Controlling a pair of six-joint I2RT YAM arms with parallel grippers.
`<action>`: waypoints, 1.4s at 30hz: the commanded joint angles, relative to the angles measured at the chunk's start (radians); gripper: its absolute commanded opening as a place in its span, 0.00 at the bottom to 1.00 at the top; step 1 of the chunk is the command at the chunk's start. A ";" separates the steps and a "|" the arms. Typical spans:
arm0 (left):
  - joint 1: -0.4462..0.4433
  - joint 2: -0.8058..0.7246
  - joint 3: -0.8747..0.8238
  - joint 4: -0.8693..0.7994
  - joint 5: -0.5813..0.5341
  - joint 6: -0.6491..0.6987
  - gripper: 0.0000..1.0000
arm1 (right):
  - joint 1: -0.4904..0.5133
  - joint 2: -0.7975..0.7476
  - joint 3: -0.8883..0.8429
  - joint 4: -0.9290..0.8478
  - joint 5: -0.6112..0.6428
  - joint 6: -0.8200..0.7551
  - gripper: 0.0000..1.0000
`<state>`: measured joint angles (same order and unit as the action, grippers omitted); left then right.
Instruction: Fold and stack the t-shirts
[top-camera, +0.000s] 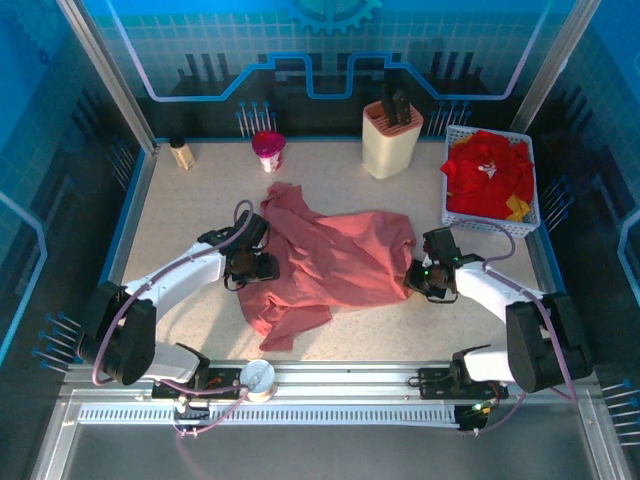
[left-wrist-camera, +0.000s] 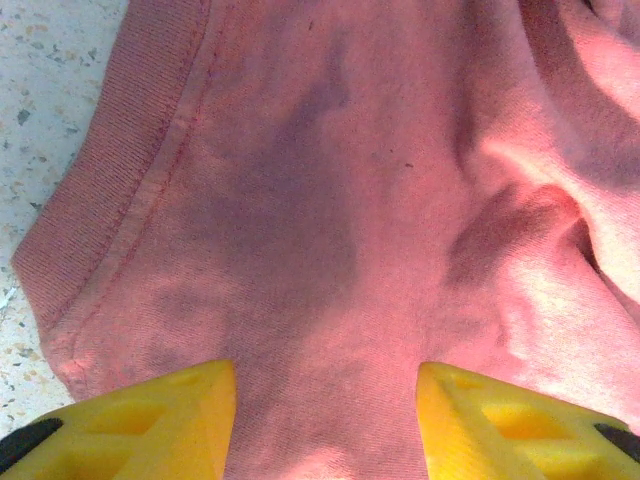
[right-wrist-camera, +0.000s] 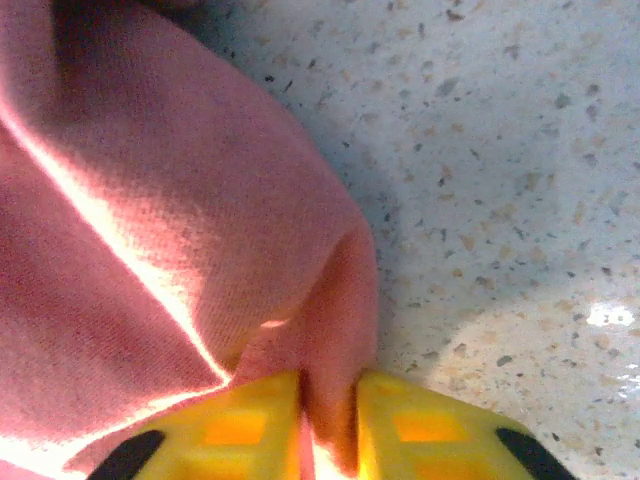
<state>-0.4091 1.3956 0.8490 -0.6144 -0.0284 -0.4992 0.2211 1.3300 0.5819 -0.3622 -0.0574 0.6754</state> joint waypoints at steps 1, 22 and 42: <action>-0.007 -0.003 -0.011 -0.004 0.017 -0.001 0.51 | 0.041 -0.011 0.055 -0.036 0.046 0.000 0.05; -0.007 -0.006 -0.016 -0.019 0.007 0.010 0.51 | 0.509 0.553 0.810 -0.357 0.434 0.029 0.15; -0.005 0.005 0.018 -0.028 0.014 0.025 0.51 | 0.278 0.018 0.269 -0.088 0.186 -0.055 0.78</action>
<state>-0.4091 1.3956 0.8490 -0.6224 -0.0288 -0.4950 0.5495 1.4132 0.9657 -0.5255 0.2222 0.6132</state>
